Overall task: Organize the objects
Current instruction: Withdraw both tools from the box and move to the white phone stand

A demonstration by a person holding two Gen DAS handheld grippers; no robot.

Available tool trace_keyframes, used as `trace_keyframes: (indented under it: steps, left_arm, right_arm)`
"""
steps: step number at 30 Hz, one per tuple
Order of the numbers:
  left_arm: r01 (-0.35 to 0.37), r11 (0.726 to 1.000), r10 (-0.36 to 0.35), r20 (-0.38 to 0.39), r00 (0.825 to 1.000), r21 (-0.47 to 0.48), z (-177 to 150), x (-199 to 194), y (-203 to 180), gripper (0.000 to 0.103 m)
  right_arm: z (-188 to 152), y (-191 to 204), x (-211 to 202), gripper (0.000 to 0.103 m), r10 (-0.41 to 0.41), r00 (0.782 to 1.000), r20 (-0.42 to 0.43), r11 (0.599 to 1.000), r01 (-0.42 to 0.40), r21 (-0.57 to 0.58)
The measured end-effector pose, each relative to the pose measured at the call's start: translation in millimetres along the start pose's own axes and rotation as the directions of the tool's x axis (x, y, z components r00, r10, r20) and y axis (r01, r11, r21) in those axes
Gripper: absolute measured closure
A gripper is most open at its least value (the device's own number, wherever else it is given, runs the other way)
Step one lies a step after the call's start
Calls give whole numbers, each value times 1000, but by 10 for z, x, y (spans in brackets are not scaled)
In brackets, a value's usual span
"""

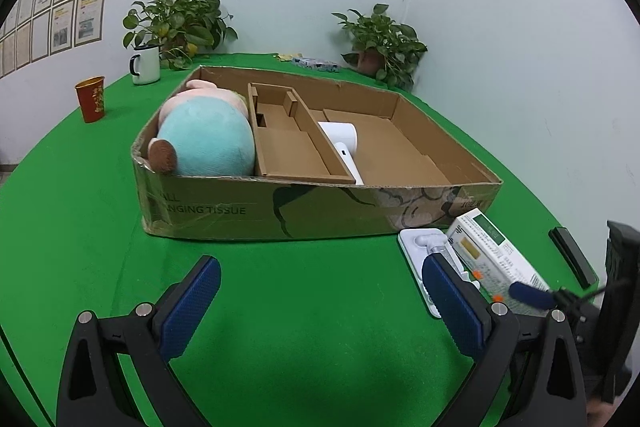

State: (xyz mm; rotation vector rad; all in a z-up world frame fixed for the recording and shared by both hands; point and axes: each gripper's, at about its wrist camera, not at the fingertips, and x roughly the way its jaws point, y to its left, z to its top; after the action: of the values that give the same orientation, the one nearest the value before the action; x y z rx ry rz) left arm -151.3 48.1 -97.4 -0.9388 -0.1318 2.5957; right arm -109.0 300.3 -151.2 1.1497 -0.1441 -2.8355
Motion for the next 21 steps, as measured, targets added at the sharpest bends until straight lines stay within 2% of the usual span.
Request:
trace_keyframes:
  steps: [7, 12, 14, 17, 18, 20, 21]
  left_arm:
    - [14, 1000, -14, -5, 1000, 2, 63, 120, 7, 1]
    - [15, 1000, -15, -1, 1000, -4, 107, 143, 55, 1]
    - [18, 1000, -18, -5, 1000, -7, 114, 154, 79, 1]
    - [35, 999, -35, -14, 999, -12, 102, 174, 91, 1]
    - [49, 999, -49, -21, 999, -18, 86, 181, 100, 2]
    - [94, 995, -95, -42, 995, -38, 47, 200, 113, 2]
    - [137, 989, -140, -63, 988, -53, 15, 216, 118, 2]
  right_arm:
    - [128, 210, 149, 9, 43, 999, -30, 997, -44, -57]
    - [234, 218, 394, 9, 5, 996, -84, 998, -10, -58]
    - [269, 219, 475, 13, -7, 995, -100, 998, 0, -69]
    - [245, 232, 476, 35, -74, 993, -94, 992, 63, -112]
    - [220, 225, 450, 38, -83, 993, -90, 990, 71, -125]
    - [135, 193, 346, 38, -42, 995, -94, 993, 31, -118]
    - [75, 198, 285, 37, -33, 995, -95, 992, 21, -125]
